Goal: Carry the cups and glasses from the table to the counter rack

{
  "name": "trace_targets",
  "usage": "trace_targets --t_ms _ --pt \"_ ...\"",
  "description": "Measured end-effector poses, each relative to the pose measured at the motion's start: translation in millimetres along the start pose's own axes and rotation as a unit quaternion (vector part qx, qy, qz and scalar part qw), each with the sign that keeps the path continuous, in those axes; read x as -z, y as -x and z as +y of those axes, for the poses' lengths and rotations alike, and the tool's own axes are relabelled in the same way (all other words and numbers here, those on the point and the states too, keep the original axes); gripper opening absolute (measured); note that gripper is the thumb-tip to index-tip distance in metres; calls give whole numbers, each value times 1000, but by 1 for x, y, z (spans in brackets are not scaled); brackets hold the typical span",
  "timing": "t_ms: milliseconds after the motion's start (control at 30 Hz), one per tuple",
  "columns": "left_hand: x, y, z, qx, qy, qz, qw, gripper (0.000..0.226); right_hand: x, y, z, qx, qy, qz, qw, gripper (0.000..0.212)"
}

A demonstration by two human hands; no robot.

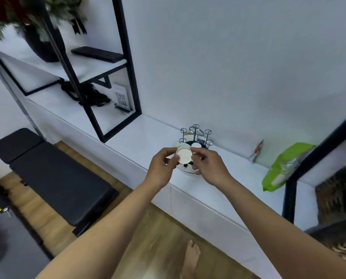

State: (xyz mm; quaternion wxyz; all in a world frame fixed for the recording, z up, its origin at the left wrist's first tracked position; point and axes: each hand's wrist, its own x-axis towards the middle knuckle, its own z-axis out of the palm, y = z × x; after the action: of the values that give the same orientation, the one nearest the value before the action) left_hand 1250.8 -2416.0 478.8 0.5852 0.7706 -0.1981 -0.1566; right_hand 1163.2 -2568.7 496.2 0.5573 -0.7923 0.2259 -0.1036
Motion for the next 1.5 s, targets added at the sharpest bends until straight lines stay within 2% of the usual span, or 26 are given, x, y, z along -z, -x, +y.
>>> trace_targets --t_ms 267,567,767,1067,1233,1300,1400,1500 --pt "-12 -134 -25 65 -41 -18 997 31 -6 -134 20 -49 59 -15 997 28" --pt "-24 -213 -63 119 -51 -88 988 35 -18 -211 40 -124 108 -15 986 23" --pt "-31 -232 -93 147 -71 -140 977 39 -34 -235 58 -191 122 -64 972 27" --pt "-40 -244 -116 162 -103 -176 966 41 -45 -249 77 -275 47 -81 957 32" --pt "-42 -246 -129 192 -112 -194 955 50 -48 -249 84 -288 57 -88 952 31" --pt "-42 -246 -131 195 -112 -195 955 53 -48 -248 89 -294 59 -87 950 39" --pt "-42 -247 -132 188 -108 -193 957 55 -46 -249 87 -293 39 -58 954 56" --pt "-37 -249 -130 177 -108 -192 959 54 -40 -249 80 -248 90 -18 964 52"
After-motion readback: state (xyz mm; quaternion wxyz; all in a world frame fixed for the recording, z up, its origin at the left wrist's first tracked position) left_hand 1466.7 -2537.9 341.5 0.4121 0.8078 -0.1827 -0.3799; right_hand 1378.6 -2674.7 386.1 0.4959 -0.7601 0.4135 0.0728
